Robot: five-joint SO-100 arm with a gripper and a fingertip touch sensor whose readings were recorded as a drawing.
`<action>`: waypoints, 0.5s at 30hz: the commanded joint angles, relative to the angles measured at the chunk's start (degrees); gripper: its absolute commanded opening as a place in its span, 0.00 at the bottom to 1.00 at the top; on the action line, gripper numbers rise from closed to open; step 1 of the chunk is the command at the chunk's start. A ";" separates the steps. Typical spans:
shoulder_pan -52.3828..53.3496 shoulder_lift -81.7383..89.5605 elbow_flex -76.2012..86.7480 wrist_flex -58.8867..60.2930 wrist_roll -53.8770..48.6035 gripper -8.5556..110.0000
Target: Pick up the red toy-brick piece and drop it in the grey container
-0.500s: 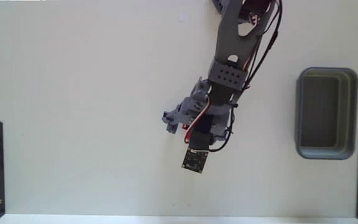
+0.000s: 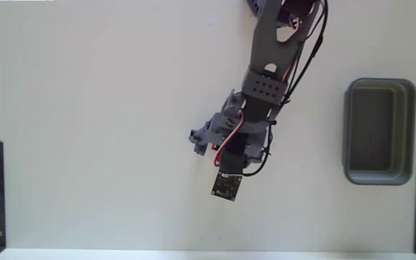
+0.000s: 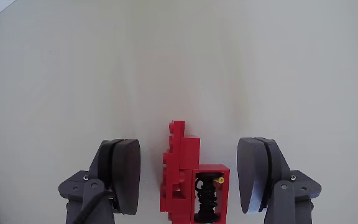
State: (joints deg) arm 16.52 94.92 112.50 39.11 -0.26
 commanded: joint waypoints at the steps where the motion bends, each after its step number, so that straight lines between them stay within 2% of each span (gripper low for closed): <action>1: 0.64 1.84 0.38 -0.83 0.26 0.86; 15: 0.64 1.84 0.38 -0.83 0.26 0.83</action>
State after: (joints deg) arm 16.52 94.92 112.50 39.11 -0.26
